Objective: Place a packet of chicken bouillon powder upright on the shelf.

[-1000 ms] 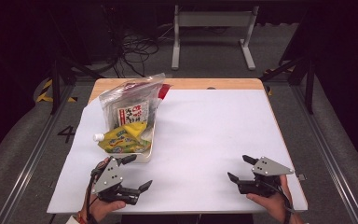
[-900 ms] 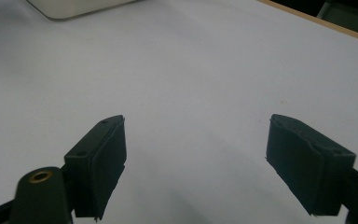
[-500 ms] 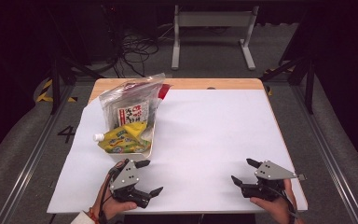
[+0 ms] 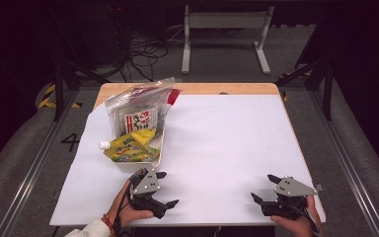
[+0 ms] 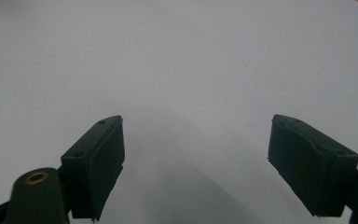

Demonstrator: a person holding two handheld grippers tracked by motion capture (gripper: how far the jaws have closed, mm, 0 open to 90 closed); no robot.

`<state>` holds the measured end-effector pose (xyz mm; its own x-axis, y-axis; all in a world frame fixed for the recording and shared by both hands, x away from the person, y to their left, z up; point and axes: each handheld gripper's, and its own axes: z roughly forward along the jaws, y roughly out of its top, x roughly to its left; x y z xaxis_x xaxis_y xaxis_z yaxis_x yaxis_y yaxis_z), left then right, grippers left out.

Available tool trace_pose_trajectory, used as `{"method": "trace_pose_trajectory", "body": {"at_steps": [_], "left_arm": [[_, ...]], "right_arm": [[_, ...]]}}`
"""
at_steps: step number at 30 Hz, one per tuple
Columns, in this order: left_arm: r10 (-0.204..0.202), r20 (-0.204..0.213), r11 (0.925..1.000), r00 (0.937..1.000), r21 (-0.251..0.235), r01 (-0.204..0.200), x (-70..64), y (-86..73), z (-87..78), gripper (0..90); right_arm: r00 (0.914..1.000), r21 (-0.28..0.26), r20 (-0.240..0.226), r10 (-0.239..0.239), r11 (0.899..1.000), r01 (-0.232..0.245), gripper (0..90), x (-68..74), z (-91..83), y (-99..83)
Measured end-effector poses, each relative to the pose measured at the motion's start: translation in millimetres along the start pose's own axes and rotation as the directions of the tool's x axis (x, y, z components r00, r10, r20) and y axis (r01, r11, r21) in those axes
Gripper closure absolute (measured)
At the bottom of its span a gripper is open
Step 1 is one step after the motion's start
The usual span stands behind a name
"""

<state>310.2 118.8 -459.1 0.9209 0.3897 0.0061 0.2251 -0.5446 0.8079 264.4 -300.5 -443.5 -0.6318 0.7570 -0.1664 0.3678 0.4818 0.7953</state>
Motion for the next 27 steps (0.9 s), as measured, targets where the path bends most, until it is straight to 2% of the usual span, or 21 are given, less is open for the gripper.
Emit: {"method": "trace_pose_trajectory", "body": {"at_steps": [5,10,15,27], "left_arm": [[0.008,-0.01,1.0,0.9999,-0.001,-0.008,-1.3,2.2,0.6,6.9],[-0.003,-0.015,0.9998,0.9999,-0.02,0.002,-1.1,1.4,-1.3,7.3],[0.006,-0.027,0.9999,0.9996,-0.015,-0.006,0.7,0.6,-5.9,8.3],[0.015,-0.025,0.9997,0.9996,-0.018,-0.015,0.8,1.8,-5.3,9.1]], "right_arm": [[1.0,-0.012,0.009,-0.002,1.0,0.002,17.7,0.4,-1.1,0.8],[0.9998,-0.012,0.019,-0.003,1.0,0.003,16.6,0.8,-0.7,1.3],[0.9995,-0.032,0.03,0.007,0.999,-0.006,16.5,1.0,-1.4,3.4],[0.9997,-0.036,0.023,0.01,0.999,-0.009,16.6,-0.8,-0.5,2.7]]}}
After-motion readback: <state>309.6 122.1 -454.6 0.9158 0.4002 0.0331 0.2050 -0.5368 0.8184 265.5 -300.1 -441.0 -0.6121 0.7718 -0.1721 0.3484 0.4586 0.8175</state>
